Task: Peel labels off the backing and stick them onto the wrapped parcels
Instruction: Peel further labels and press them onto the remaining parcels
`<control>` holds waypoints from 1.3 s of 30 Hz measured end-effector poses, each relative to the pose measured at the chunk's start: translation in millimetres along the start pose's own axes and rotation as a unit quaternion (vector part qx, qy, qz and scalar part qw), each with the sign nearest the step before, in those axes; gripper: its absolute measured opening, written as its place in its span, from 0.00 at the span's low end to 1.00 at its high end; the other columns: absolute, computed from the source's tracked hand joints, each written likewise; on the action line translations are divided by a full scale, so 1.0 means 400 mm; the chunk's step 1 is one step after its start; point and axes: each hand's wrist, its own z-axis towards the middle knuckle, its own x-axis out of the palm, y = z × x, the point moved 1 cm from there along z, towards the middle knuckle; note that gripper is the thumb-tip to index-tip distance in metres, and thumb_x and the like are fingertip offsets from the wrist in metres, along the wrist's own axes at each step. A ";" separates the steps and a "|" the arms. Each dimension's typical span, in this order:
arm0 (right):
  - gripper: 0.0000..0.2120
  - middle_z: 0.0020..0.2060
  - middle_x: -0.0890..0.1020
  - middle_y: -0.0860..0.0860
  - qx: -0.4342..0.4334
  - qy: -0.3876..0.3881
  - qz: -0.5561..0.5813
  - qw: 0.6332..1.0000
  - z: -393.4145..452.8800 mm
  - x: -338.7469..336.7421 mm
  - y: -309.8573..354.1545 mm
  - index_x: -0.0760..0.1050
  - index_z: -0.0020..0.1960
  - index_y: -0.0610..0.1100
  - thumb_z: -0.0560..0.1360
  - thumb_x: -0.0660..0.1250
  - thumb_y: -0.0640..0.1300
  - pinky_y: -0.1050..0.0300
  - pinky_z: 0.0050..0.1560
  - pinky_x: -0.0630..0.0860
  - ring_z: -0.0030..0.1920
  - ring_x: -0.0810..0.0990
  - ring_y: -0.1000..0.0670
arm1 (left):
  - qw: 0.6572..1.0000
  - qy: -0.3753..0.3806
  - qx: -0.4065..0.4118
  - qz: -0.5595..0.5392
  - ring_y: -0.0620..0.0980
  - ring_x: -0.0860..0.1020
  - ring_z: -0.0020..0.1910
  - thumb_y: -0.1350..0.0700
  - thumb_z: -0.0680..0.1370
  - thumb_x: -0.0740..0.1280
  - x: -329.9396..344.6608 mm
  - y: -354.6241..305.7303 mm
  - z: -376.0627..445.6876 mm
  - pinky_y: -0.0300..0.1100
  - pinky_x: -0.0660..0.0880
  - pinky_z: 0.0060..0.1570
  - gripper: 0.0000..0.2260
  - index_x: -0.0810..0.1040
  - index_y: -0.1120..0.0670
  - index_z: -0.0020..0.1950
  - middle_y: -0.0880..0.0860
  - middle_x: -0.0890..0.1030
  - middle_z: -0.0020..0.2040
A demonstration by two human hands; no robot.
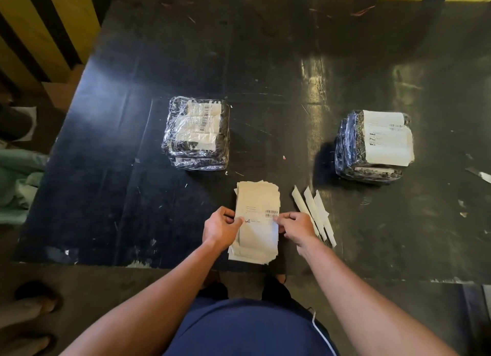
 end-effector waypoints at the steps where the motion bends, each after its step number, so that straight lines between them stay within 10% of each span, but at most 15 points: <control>1: 0.01 0.52 0.86 0.48 -0.003 -0.001 0.000 1.000 0.000 -0.006 -0.001 0.83 0.48 0.44 0.78 0.75 0.41 0.49 0.57 0.80 0.54 0.84 0.46 | 1.000 -0.003 0.001 0.004 0.45 0.82 0.48 0.49 0.80 0.74 0.000 0.000 0.002 0.41 0.80 0.43 0.12 0.78 0.50 0.61 0.49 0.84 0.52; 10: 0.02 0.51 0.88 0.47 -0.019 0.011 0.027 0.999 -0.024 -0.110 -0.015 0.84 0.50 0.42 0.79 0.73 0.41 0.54 0.47 0.77 0.49 0.84 0.46 | 1.000 -0.002 -0.001 0.009 0.46 0.84 0.48 0.48 0.80 0.74 -0.005 -0.001 0.001 0.48 0.85 0.49 0.12 0.77 0.49 0.60 0.48 0.84 0.52; 15: 0.04 0.51 0.86 0.48 -0.101 0.058 0.025 0.993 -0.093 -0.143 0.035 0.84 0.48 0.41 0.78 0.74 0.43 0.46 0.61 0.79 0.56 0.83 0.44 | 0.997 -0.043 0.065 -0.026 0.42 0.81 0.49 0.45 0.80 0.73 -0.046 -0.034 -0.039 0.37 0.77 0.45 0.14 0.77 0.47 0.63 0.47 0.82 0.55; 21: 0.03 0.49 0.87 0.45 -0.193 0.131 0.064 0.970 -0.201 -0.120 0.138 0.84 0.45 0.43 0.78 0.75 0.40 0.40 0.60 0.82 0.56 0.84 0.40 | 0.961 0.110 0.104 -0.232 0.49 0.84 0.60 0.42 0.79 0.70 -0.135 -0.128 -0.141 0.45 0.79 0.56 0.19 0.81 0.50 0.65 0.50 0.86 0.58; 39: 0.07 0.41 0.86 0.40 -0.331 0.213 0.107 0.913 -0.382 -0.143 0.403 0.81 0.47 0.36 0.81 0.66 0.35 0.62 0.37 0.71 0.37 0.77 0.50 | 0.922 0.074 0.212 -0.315 0.46 0.85 0.55 0.60 0.84 0.66 -0.292 -0.264 -0.265 0.56 0.78 0.66 0.09 0.83 0.51 0.59 0.49 0.88 0.53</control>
